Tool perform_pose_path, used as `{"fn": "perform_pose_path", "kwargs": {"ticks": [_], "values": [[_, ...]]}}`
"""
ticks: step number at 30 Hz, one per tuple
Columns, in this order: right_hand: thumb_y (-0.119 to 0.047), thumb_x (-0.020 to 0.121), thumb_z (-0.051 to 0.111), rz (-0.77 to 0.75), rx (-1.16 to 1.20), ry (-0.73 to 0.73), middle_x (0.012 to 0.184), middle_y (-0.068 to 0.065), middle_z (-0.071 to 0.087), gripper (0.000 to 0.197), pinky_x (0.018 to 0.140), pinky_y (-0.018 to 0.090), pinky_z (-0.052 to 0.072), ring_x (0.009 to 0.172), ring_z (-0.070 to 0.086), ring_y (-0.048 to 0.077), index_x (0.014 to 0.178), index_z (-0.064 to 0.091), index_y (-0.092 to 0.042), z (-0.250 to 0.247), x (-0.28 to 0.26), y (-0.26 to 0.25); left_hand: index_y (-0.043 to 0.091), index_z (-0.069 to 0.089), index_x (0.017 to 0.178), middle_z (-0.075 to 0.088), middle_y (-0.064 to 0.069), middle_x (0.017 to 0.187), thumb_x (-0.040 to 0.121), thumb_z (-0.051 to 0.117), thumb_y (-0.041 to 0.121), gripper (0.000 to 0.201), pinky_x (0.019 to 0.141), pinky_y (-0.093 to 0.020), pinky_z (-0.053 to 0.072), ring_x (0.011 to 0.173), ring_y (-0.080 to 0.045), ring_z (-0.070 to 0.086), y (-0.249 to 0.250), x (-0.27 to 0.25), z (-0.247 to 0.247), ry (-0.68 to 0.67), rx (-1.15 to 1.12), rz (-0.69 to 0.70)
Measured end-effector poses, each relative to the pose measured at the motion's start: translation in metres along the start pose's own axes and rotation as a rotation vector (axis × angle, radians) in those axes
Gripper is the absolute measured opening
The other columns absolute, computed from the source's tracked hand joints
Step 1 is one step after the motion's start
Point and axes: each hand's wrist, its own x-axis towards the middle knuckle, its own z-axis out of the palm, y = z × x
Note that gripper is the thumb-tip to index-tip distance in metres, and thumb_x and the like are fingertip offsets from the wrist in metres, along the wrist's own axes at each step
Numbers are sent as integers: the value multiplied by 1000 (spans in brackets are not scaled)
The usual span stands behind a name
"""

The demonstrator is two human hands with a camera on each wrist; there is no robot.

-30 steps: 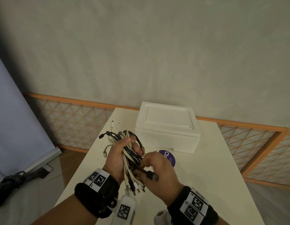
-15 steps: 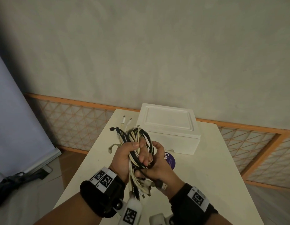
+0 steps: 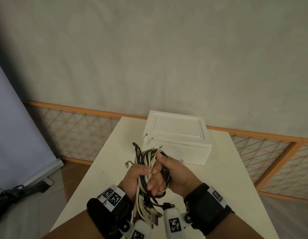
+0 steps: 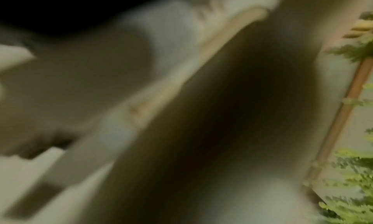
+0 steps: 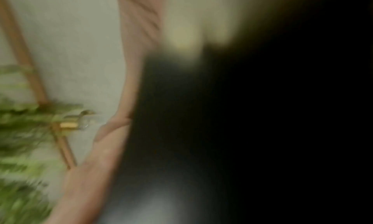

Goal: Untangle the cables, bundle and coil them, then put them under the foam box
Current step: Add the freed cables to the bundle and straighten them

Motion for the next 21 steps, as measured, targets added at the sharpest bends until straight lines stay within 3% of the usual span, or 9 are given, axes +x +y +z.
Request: {"fn": "perform_pose_path", "kwargs": {"ticks": [2,3,4,6,7,9,12,16,21], "values": [[-82,59,60,-39,-382,293,121,20,54,71,82,41,54,100,60,29,103,63,-25,-8,7,4,8,53,91,67,0,67,88,44,18,14,76,-31,46,65,-17,64,2,-2,-2,-1,-9,-5],[-88,48,54,-68,-589,463,135,11,39,90,102,42,41,121,45,25,118,55,-31,-12,8,5,8,53,91,67,0,68,88,44,18,14,76,-31,46,65,-16,64,3,-3,-3,5,-2,-12],[-92,41,48,-140,-774,561,141,3,27,104,111,38,27,131,29,19,128,48,-35,-16,7,2,9,53,91,67,1,68,88,44,19,14,76,-30,46,65,-16,65,3,-4,-4,7,6,-20],[-96,42,42,-319,-894,518,147,-4,20,112,113,34,17,137,18,11,135,41,-35,-18,6,-5,10,54,90,68,2,68,87,45,20,14,75,-29,45,65,-14,65,4,-4,-3,-18,12,-34],[-94,46,47,-351,-791,407,146,-3,28,106,114,33,21,136,25,11,133,43,-33,-18,4,-8,11,54,90,68,3,68,87,45,20,13,75,-29,45,65,-13,65,4,-3,-2,-43,15,-41],[-80,53,67,-298,-406,126,126,6,57,88,105,38,39,118,53,19,119,57,-23,-17,2,-9,12,54,90,67,5,68,87,47,21,12,74,-28,45,64,-11,65,5,0,2,-85,43,-57],[-57,61,80,-209,-66,-65,91,16,68,68,79,34,53,86,65,26,100,65,-3,-12,-2,-6,12,55,89,67,5,67,85,49,21,11,72,-28,45,63,-11,65,8,3,5,-134,81,-85],[-56,63,79,-124,50,-112,64,15,68,52,47,25,52,57,68,25,69,69,-5,1,-9,-6,11,55,89,68,4,66,84,49,21,12,72,-29,46,63,-12,65,14,3,1,-141,44,-115],[-70,76,54,-10,118,-74,62,17,67,67,47,26,51,56,68,28,65,71,-6,10,-13,-13,12,54,89,68,4,67,83,47,21,13,72,-29,45,63,-12,66,14,1,-1,-120,49,-123]]}}
